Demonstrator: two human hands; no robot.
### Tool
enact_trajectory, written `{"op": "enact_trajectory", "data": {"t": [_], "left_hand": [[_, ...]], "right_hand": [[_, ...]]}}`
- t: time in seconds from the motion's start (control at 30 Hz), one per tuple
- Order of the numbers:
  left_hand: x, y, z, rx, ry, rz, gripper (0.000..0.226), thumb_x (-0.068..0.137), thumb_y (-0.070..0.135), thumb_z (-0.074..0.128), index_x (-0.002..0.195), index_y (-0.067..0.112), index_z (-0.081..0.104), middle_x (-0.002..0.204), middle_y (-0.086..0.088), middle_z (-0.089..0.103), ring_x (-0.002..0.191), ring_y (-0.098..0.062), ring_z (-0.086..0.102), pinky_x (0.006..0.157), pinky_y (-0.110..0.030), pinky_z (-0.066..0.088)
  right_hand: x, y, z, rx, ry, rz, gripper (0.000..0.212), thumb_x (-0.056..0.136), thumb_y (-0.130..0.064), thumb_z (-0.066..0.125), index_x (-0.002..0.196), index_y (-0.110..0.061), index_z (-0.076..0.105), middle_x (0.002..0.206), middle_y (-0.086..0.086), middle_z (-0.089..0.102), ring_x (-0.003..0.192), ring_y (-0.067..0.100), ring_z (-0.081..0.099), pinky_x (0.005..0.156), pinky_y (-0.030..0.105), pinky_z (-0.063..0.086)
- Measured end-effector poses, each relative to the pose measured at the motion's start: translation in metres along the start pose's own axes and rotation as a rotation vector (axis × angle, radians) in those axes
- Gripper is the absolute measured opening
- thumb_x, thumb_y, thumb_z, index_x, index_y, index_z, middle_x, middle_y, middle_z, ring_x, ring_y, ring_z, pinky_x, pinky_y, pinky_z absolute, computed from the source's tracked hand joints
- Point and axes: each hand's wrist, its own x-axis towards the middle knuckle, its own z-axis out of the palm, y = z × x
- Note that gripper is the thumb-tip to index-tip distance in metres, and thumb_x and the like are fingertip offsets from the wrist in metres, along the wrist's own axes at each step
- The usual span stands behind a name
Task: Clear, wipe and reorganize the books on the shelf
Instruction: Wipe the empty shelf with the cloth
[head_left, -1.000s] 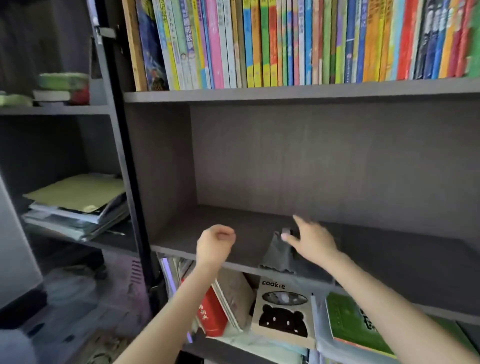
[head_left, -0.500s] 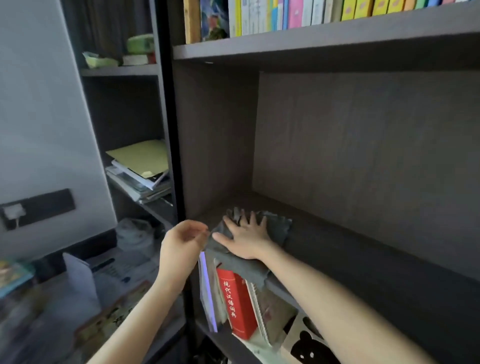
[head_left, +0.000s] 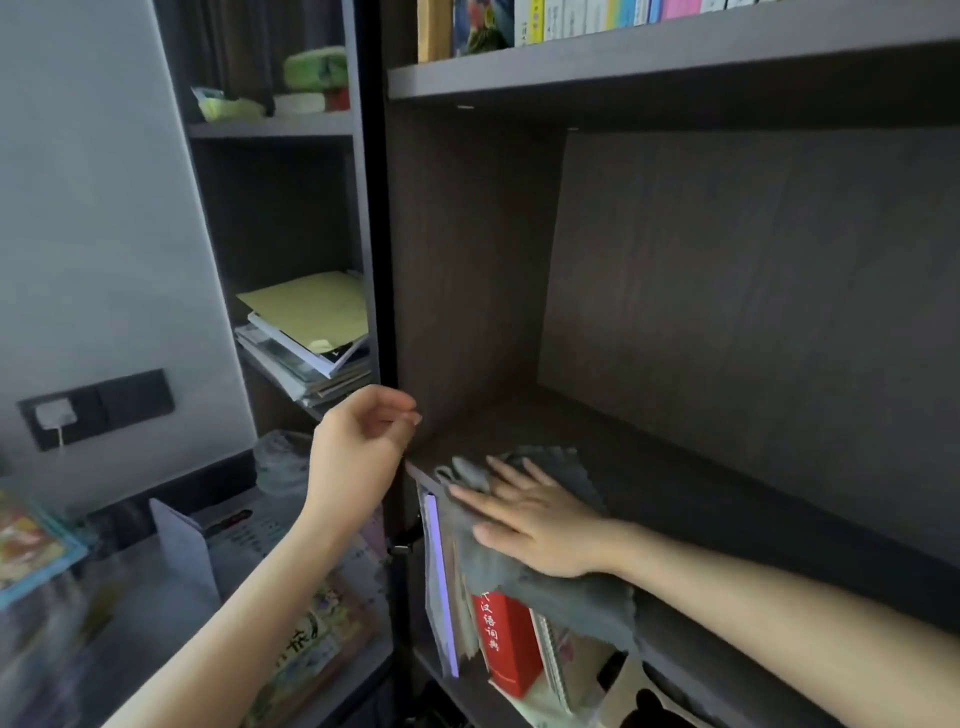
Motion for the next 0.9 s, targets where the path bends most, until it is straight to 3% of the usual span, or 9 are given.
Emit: {"op": "enact_trajectory", "data": {"t": [0.07,0.13,0.23,0.3,0.4,0.57,0.73,0.9], "left_hand": [[0.002,0.004,0.0,0.007,-0.013,0.019,0.024,0.086,-0.001,0.061,0.082,0.022,0.067,0.076,0.007,0.072,0.078,-0.012,0.067,0.084,-0.043,0.055],[0.005,0.007,-0.002,0.005,-0.016,0.032,0.024,0.087,-0.001,0.061,0.082,0.022,0.067,0.076,0.009,0.072,0.078,-0.011,0.067,0.083,-0.043,0.055],[0.004,0.008,-0.009,0.005,0.003,0.045,0.026,0.087,-0.001,0.06,0.081,0.023,0.067,0.077,0.009,0.072,0.078,-0.012,0.068,0.081,-0.041,0.056],[0.0,0.009,-0.011,0.03,0.008,0.061,0.026,0.087,-0.001,0.06,0.081,0.024,0.068,0.078,0.009,0.072,0.079,-0.012,0.067,0.08,-0.036,0.055],[-0.005,0.012,-0.013,0.074,0.024,0.081,0.027,0.088,0.001,0.06,0.08,0.026,0.067,0.079,0.009,0.071,0.081,-0.01,0.067,0.077,-0.027,0.053],[-0.009,0.011,-0.009,0.082,0.014,0.052,0.028,0.088,-0.001,0.058,0.081,0.024,0.066,0.079,0.008,0.071,0.08,-0.011,0.067,0.081,-0.034,0.055],[-0.008,0.008,0.006,0.062,-0.069,0.07,0.035,0.086,-0.001,0.057,0.076,0.032,0.064,0.075,0.01,0.071,0.079,-0.016,0.067,0.081,-0.041,0.055],[-0.009,0.004,0.047,-0.026,-0.21,0.087,0.036,0.085,-0.004,0.057,0.076,0.03,0.065,0.078,0.005,0.071,0.078,-0.017,0.067,0.084,-0.048,0.054]], "right_hand": [[0.033,-0.001,-0.002,0.019,0.029,-0.078,0.051,0.104,-0.042,0.021,0.152,-0.034,0.008,0.161,-0.003,0.005,0.148,0.012,-0.008,0.119,0.036,-0.009],[0.045,0.026,-0.006,0.043,0.059,-0.055,0.048,0.105,-0.035,0.024,0.152,-0.028,0.017,0.16,-0.003,0.01,0.148,0.01,-0.003,0.119,0.034,-0.005],[0.06,0.083,-0.012,0.04,0.069,0.21,0.048,0.106,-0.026,0.022,0.153,-0.02,0.014,0.161,0.001,0.006,0.148,0.013,0.0,0.119,0.03,0.0],[0.076,0.105,-0.017,0.077,0.121,0.319,0.048,0.105,-0.027,0.021,0.153,-0.022,0.015,0.161,0.003,0.008,0.148,0.017,0.006,0.118,0.031,0.004],[0.091,0.117,-0.024,0.214,0.232,0.363,0.045,0.105,-0.035,0.027,0.149,-0.027,0.031,0.158,0.002,0.023,0.145,0.021,0.02,0.115,0.03,0.015],[0.085,0.112,-0.023,0.228,0.29,0.435,0.047,0.104,-0.036,0.027,0.148,-0.02,0.033,0.155,0.007,0.031,0.141,0.025,0.03,0.113,0.032,0.023],[0.007,0.116,-0.011,0.175,0.26,0.482,0.052,0.102,-0.048,0.028,0.149,-0.027,0.03,0.157,0.0,0.026,0.142,0.02,0.027,0.109,0.029,0.024],[-0.155,0.12,0.015,0.127,0.262,0.675,0.061,0.095,-0.057,0.028,0.148,-0.028,0.032,0.157,-0.005,0.025,0.144,0.013,0.022,0.11,0.02,0.015]]}}
